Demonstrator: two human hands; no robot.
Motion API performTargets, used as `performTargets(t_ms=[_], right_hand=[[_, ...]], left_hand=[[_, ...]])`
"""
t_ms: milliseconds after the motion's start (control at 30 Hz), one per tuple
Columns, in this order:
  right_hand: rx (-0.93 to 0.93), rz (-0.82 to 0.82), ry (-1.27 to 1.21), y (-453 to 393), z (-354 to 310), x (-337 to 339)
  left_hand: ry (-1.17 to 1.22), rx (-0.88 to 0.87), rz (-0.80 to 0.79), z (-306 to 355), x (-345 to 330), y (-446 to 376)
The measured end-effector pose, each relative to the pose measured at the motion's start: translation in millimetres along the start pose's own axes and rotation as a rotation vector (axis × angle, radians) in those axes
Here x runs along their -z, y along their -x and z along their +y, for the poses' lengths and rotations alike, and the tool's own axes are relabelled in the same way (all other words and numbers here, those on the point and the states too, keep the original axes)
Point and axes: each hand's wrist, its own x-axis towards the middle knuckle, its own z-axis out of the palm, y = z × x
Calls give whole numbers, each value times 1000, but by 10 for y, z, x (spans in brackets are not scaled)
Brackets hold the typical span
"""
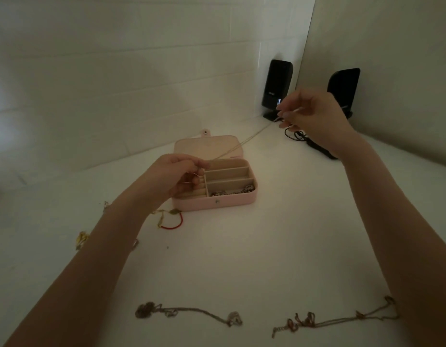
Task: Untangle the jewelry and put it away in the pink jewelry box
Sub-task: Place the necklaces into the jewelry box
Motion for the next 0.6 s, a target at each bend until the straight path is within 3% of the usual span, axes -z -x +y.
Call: performTargets(t_ms=[267, 433, 600], right_hand=[[-69, 79, -59, 21, 11, 22], [-199, 155, -349, 25, -7, 72], [-252, 110, -372, 53, -45, 3]], left_hand=[[-103, -21, -102, -14, 33, 8], [-224, -130, 2, -17, 24, 8], [28, -133, 55, -3, 7, -2]])
